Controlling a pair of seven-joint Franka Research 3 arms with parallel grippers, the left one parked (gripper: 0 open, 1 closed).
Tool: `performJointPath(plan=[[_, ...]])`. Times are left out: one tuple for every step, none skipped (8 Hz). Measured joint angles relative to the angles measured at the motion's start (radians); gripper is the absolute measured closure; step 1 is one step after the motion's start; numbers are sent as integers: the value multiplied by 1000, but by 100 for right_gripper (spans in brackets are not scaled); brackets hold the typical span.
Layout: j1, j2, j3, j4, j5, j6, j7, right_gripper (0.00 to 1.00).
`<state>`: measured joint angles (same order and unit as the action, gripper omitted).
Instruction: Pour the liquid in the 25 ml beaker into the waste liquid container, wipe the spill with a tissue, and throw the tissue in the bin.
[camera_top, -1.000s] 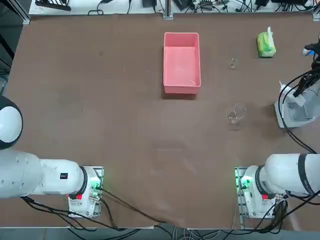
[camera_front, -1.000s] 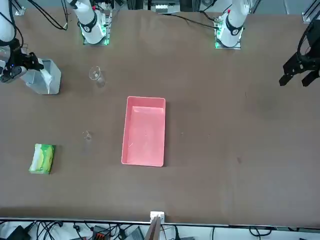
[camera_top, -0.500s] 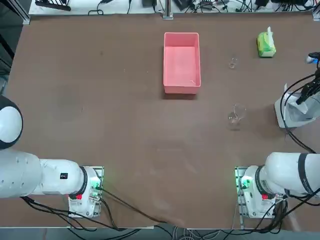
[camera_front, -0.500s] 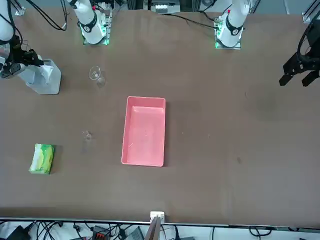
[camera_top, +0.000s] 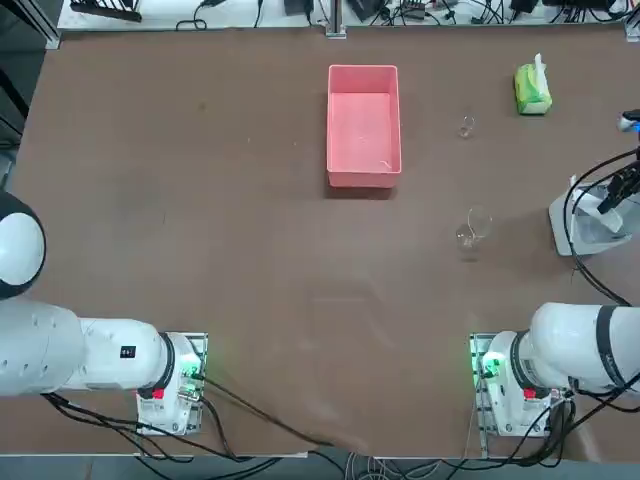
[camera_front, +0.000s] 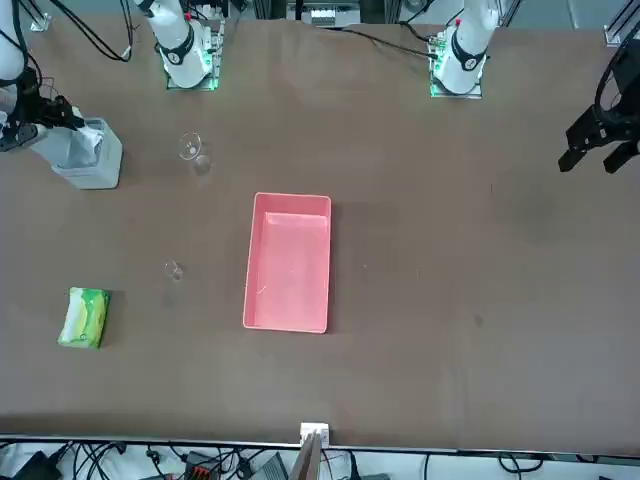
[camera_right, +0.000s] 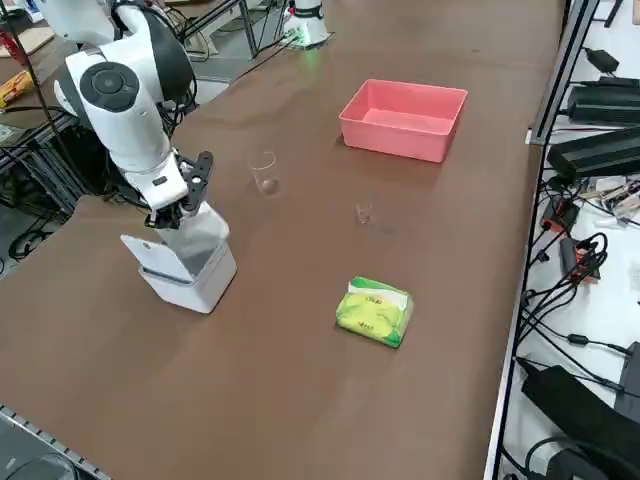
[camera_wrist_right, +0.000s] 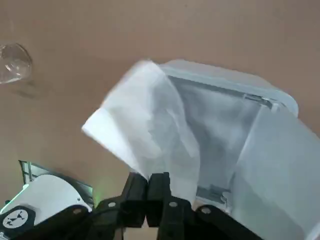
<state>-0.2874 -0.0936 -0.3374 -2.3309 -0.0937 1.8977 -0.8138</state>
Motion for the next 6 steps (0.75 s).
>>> performJointPath(plan=[[-11, 7, 0, 0, -2, 6, 0, 96], [-17, 15, -1, 0, -3, 14, 0, 94], [-23, 21, -1, 0, -3, 20, 0, 90], [-27, 23, -1, 0, -3, 22, 0, 85], [-28, 23, -1, 0, -3, 23, 0, 69], [-28, 23, -1, 0, -3, 26, 0, 48]])
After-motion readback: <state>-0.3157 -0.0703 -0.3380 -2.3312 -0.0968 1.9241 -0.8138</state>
